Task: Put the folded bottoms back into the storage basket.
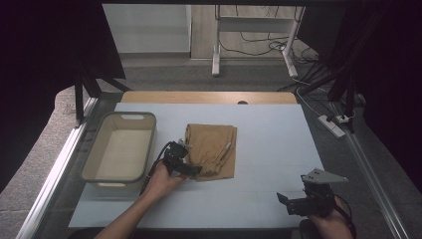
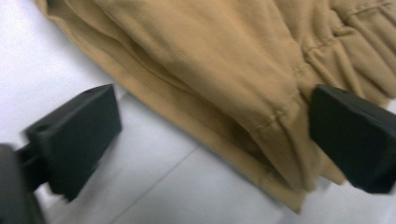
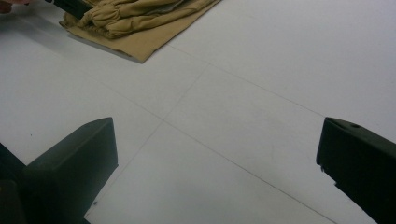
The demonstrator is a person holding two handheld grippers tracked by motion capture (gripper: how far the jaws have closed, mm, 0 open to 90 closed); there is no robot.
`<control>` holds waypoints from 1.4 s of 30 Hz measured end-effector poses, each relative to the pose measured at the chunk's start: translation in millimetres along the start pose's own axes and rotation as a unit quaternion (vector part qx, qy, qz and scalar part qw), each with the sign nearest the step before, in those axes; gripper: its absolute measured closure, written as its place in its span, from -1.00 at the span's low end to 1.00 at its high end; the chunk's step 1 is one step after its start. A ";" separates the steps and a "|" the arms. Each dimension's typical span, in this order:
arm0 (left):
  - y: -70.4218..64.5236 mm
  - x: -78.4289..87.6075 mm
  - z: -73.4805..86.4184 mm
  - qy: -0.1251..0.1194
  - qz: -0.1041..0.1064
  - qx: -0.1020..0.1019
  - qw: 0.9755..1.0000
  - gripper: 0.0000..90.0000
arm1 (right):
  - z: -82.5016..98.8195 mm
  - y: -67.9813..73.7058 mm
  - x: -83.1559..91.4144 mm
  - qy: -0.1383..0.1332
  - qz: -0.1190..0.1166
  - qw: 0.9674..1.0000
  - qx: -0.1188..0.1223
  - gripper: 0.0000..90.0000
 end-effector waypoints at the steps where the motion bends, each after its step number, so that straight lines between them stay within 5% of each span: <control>1: -1.2 1.3 0.3 -0.001 0.004 0.001 1.000 -0.71 | 0.0 0.1 -0.1 0.002 0.000 1.000 0.001 -1.00; 8: -10.6 6.3 0.9 0.001 0.031 0.018 0.999 0.08 | -0.4 1.1 -1.0 0.005 -0.001 1.000 0.005 -1.00; 16: -10.5 6.6 -1.6 0.013 0.061 0.038 0.997 0.46 | -0.6 1.2 -1.5 0.005 -0.002 1.000 0.006 -1.00; 32: -22.2 8.0 -4.0 0.004 0.015 -0.034 0.999 0.66 | -2.1 3.9 -0.2 -0.002 -0.005 1.000 0.020 -1.00; 42: -25.6 8.0 -6.9 0.016 0.001 -0.042 0.999 0.65 | -12.3 11.0 -0.1 -0.025 -0.034 0.999 0.028 -1.00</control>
Point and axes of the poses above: each handheld gripper's, and its own axes: x roughly backward along the jaws, z roughly out of its underside, y roughly to its left, the point moved 3 cm from there along -x, roughly forward along the jaws, and after that the axes turned 4 degrees about -y, right-handed, at the moved point
